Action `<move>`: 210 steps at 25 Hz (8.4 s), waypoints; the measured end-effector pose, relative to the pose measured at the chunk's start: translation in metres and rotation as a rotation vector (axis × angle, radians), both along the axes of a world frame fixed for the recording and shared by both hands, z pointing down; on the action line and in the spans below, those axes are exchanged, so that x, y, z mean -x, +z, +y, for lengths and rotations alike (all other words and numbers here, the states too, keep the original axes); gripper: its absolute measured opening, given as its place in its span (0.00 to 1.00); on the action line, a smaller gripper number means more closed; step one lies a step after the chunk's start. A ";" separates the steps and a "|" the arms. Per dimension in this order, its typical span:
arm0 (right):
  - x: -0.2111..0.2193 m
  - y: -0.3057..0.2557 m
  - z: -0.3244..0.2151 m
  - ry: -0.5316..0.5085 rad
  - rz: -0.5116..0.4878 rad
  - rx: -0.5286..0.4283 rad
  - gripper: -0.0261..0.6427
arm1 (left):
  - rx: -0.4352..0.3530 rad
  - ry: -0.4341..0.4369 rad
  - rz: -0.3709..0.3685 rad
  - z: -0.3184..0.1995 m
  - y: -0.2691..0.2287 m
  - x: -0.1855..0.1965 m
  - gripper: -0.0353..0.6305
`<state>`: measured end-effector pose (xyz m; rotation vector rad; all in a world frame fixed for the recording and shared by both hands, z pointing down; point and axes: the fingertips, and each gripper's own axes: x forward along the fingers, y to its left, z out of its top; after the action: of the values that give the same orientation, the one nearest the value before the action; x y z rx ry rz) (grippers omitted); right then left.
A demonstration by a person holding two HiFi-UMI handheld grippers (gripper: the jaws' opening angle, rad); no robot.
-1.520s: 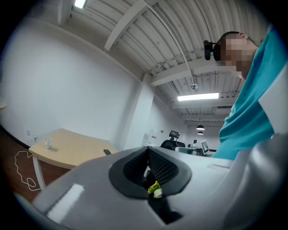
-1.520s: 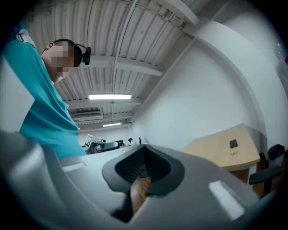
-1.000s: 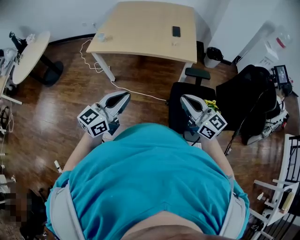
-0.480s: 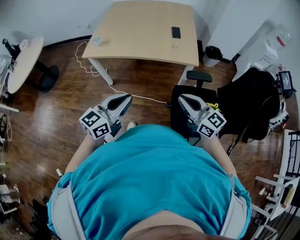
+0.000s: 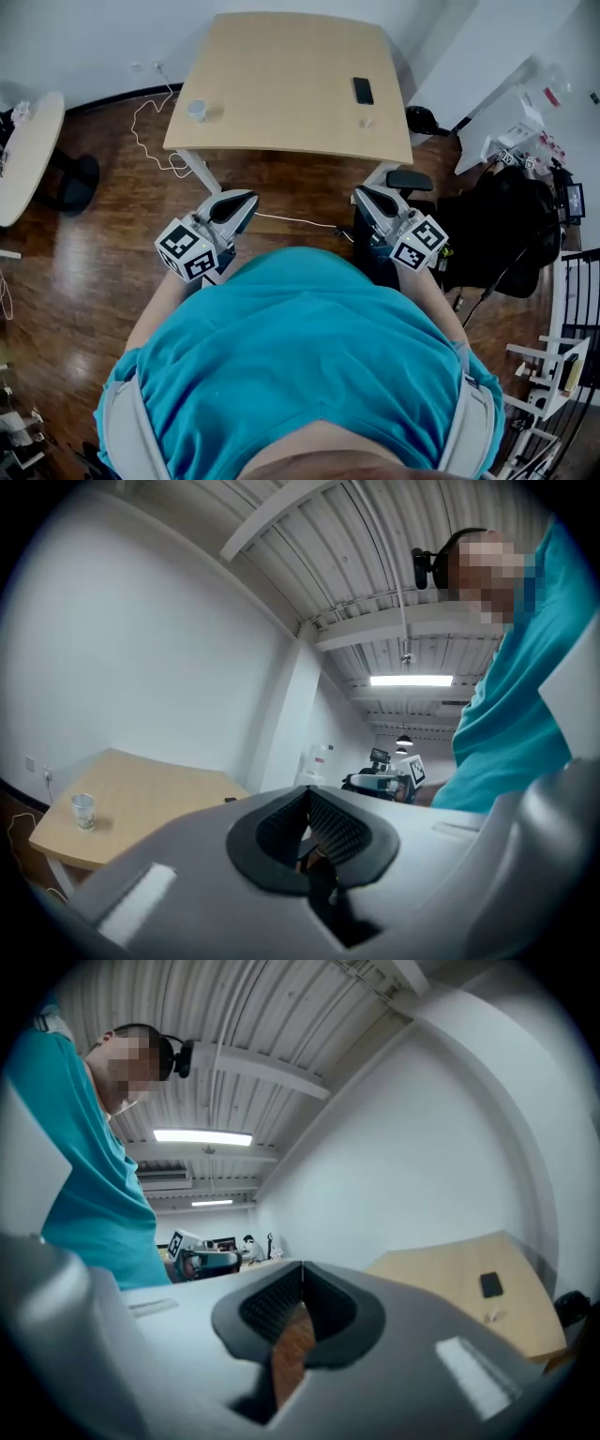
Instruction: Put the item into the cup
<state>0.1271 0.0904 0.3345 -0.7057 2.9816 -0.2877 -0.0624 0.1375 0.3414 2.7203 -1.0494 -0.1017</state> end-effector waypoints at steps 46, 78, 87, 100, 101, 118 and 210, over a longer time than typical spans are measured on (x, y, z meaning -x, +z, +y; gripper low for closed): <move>-0.102 0.346 -0.438 0.323 0.524 0.556 0.26 | 0.196 0.099 -0.277 -0.366 0.150 -0.112 0.06; -0.057 0.232 -0.416 0.170 0.516 0.303 0.08 | 0.254 0.126 -0.237 -0.408 0.169 -0.150 0.06; 0.046 0.200 -0.418 0.007 0.538 0.213 0.08 | 0.214 -0.077 -0.185 -0.399 0.147 -0.047 0.06; 0.271 0.185 -0.400 -0.263 0.599 0.096 0.08 | 0.224 -0.361 -0.105 -0.363 0.154 0.152 0.06; 0.288 0.187 -0.396 -0.281 0.605 0.094 0.08 | 0.230 -0.380 -0.100 -0.358 0.157 0.166 0.06; 0.502 0.247 -0.359 -0.498 0.799 0.062 0.09 | 0.300 -0.625 -0.038 -0.280 0.193 0.354 0.06; -0.045 0.035 0.191 -0.117 0.087 0.114 0.04 | 0.079 -0.153 0.044 0.173 0.050 -0.072 0.06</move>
<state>0.1717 0.2815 0.3696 -0.5677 3.1159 -0.4480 0.0095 0.3102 0.3912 2.5539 -1.2205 -0.1411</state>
